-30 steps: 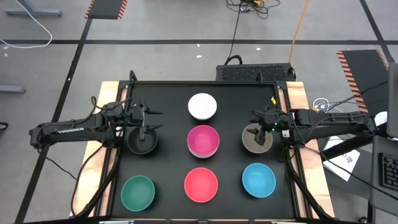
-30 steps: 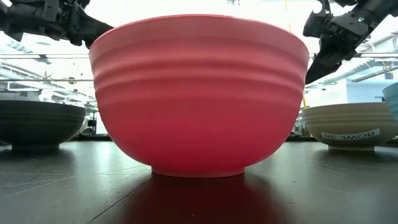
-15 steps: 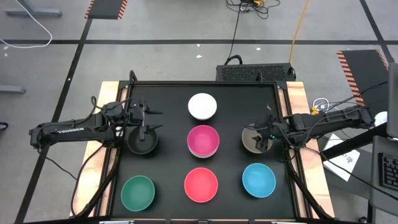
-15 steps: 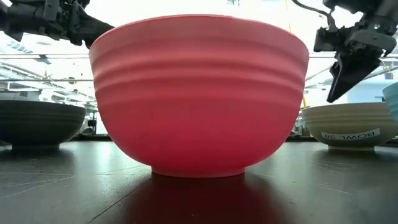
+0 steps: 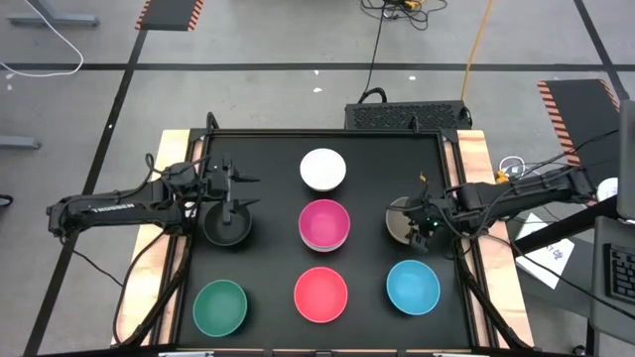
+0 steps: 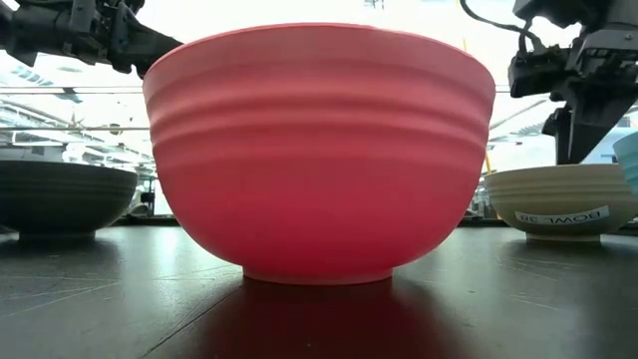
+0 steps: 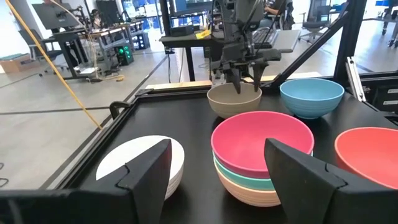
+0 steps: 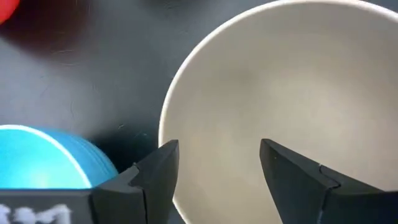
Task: Nest bowls inside each other
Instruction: Stack the brown bowl on top of the pink bowl
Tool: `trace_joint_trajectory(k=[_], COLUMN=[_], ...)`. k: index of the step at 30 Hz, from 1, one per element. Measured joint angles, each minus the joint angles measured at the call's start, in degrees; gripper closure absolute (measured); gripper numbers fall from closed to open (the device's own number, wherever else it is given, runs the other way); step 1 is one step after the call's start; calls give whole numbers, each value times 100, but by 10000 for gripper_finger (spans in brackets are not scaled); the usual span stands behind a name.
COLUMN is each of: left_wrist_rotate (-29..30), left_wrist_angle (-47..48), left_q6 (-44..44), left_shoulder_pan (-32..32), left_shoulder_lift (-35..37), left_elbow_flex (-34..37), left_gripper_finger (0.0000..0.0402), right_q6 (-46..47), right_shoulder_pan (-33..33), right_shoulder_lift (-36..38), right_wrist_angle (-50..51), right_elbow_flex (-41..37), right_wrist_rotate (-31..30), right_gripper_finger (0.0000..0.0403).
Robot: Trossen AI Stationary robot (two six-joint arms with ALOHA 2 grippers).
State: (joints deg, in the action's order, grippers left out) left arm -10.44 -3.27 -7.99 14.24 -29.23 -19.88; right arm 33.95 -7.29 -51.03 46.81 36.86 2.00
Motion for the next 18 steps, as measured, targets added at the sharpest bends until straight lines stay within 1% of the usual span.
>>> trace_joint_trajectory(k=[5,12,18], left_wrist_rotate=[35,35,35], left_wrist_angle=[0,4,6], left_q6=[-26,-26,-27], left_shoulder_pan=[0,0,0], left_shoulder_lift=[0,0,0], left_elbow_flex=[0,0,0], left_gripper_finger=[142,142,142], right_q6=[36,-36,-271], right_shoulder_pan=[2,0,0], right_shoulder_lift=[-79,-295,-685], right_wrist_angle=[-41,-116,-111], right_elbow_flex=[0,0,2], right_wrist_rotate=[369,688,652], right_gripper_finger=[184,183,184])
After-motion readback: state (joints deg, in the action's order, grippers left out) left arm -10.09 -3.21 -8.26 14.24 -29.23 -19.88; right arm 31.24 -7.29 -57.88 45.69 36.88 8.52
